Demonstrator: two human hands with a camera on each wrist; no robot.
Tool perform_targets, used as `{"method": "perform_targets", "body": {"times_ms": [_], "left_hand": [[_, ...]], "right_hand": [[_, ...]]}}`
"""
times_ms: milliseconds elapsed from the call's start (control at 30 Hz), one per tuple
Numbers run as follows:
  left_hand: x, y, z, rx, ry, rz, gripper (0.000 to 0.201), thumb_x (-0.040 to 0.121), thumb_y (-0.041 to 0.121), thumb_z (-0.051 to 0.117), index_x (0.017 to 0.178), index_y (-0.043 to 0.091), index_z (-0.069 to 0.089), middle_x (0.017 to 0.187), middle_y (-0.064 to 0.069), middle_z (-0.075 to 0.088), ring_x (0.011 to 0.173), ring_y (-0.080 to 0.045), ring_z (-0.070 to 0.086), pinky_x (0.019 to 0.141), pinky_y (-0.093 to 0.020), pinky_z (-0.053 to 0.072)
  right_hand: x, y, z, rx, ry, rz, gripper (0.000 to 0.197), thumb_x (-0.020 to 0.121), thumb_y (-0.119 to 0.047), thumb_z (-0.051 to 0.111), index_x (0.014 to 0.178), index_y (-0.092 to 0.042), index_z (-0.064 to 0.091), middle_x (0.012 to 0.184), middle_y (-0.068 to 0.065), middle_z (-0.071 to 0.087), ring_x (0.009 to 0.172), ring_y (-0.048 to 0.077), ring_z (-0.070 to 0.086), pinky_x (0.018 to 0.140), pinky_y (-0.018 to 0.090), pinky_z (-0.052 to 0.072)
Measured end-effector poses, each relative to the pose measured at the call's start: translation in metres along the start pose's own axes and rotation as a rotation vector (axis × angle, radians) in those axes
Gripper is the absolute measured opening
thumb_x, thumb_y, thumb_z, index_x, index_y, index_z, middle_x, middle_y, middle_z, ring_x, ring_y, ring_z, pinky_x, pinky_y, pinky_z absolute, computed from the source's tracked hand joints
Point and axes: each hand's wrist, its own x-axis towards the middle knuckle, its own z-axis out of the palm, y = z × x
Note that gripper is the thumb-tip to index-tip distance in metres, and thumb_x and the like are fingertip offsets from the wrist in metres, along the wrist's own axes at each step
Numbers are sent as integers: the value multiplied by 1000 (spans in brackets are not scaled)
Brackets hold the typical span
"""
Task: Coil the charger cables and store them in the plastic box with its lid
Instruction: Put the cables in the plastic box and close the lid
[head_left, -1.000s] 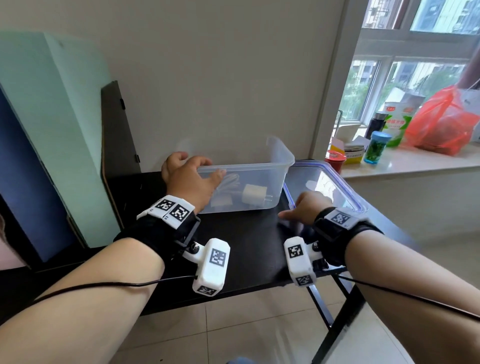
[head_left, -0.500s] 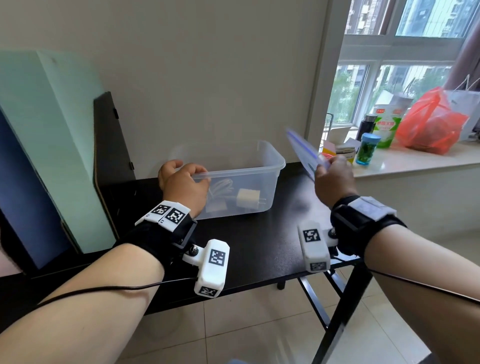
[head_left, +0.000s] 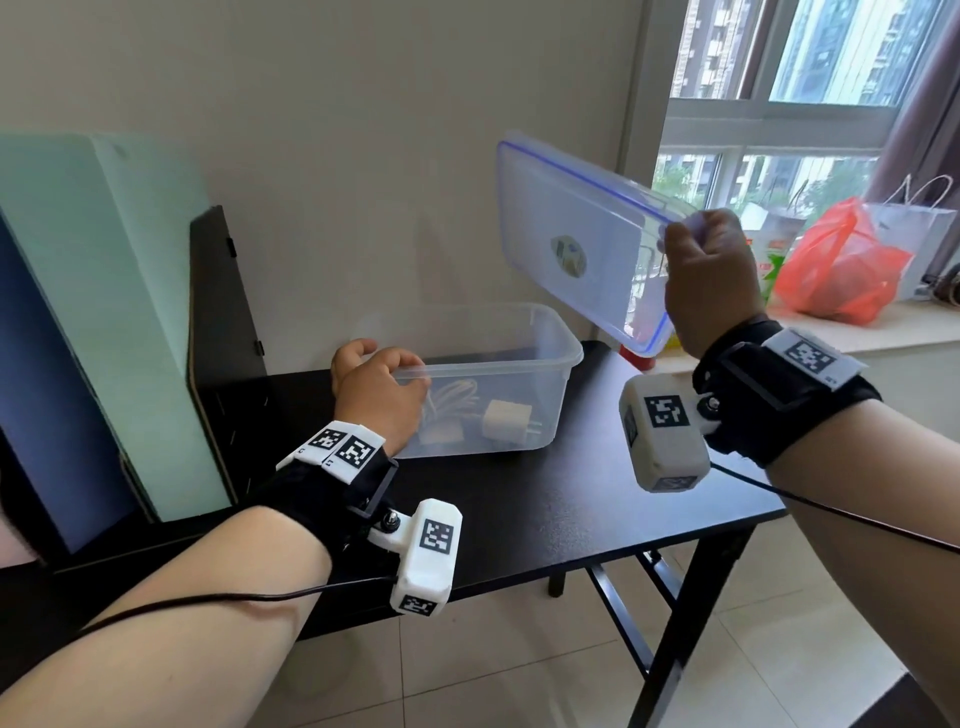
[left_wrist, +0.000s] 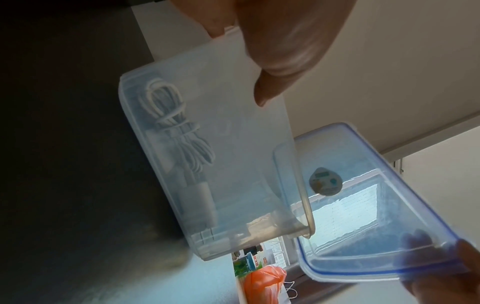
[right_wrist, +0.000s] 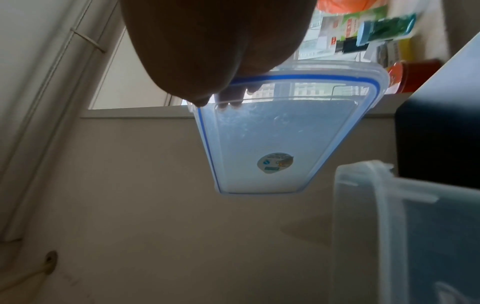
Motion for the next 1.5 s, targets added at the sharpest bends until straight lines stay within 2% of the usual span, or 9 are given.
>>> {"method": "perform_targets", "body": {"times_ms": [267, 400, 633, 833, 1000, 1133, 1200, 1267, 1500], "left_hand": [[-4, 2, -11, -121, -31, -7, 37, 78, 16, 58, 114, 26, 55, 141, -3, 26, 130, -20, 36, 112, -34, 31], [1, 6, -20, -437, 33, -110, 80, 73, 45, 57, 143, 21, 24, 150, -4, 26, 132, -18, 33, 102, -29, 27], [20, -4, -33, -464, 115, -57, 69, 74, 58, 50, 133, 26, 40, 126, -4, 60, 113, -21, 58, 105, -43, 42], [20, -19, -31, -280, 225, -49, 37, 85, 41, 56, 116, 20, 56, 104, 1, 67, 94, -19, 63, 88, -33, 49], [19, -23, -23, -211, 233, -74, 51, 83, 50, 56, 120, 15, 51, 112, -4, 64, 101, -25, 60, 89, -34, 47], [11, -28, -19, -179, 175, -59, 71, 74, 60, 60, 128, 17, 46, 126, -3, 59, 113, -24, 57, 98, -42, 46], [8, -27, -20, -186, 179, -42, 70, 75, 55, 62, 130, 16, 44, 126, 0, 56, 111, -18, 55, 96, -34, 45], [6, -23, -21, -196, 182, -30, 67, 75, 49, 66, 129, 15, 43, 118, 5, 52, 103, -13, 51, 86, -26, 40], [-6, -25, -23, -170, 183, -9, 67, 68, 51, 71, 118, 15, 45, 109, 8, 50, 97, -11, 50, 79, -25, 38]], "right_hand": [[10, -44, 12, 506, -59, 84, 22, 90, -11, 44, 69, -18, 46, 62, 0, 49, 51, 6, 52, 47, 20, 37], [19, -44, 17, 531, -77, 218, 27, 95, -19, 44, 69, -13, 50, 48, 0, 54, 46, 14, 50, 46, 23, 35], [19, -7, 43, 450, -115, 563, 33, 88, -24, 58, 62, -4, 57, 54, 7, 62, 56, 18, 59, 58, 29, 47], [27, 16, 61, 240, -231, 530, 14, 72, -4, 62, 64, -11, 52, 58, 7, 54, 47, 15, 52, 53, 23, 43], [25, 23, 74, 89, -399, 572, 48, 81, 2, 58, 126, 10, 45, 101, 12, 58, 80, 23, 46, 61, 23, 44], [24, 29, 75, 130, -457, 648, 15, 87, 4, 48, 76, -7, 49, 62, 6, 41, 37, 10, 42, 31, 9, 26], [23, 34, 74, 187, -488, 651, 35, 88, 3, 45, 121, -9, 47, 92, 16, 52, 75, 18, 64, 42, 14, 40], [24, 40, 73, 182, -489, 652, 68, 88, 1, 46, 147, -15, 16, 147, 22, 29, 131, 31, 41, 68, 23, 44], [26, 51, 76, 157, -505, 634, 69, 84, 0, 53, 144, -20, 26, 145, 22, 33, 112, 33, 50, 59, 29, 50]]}}
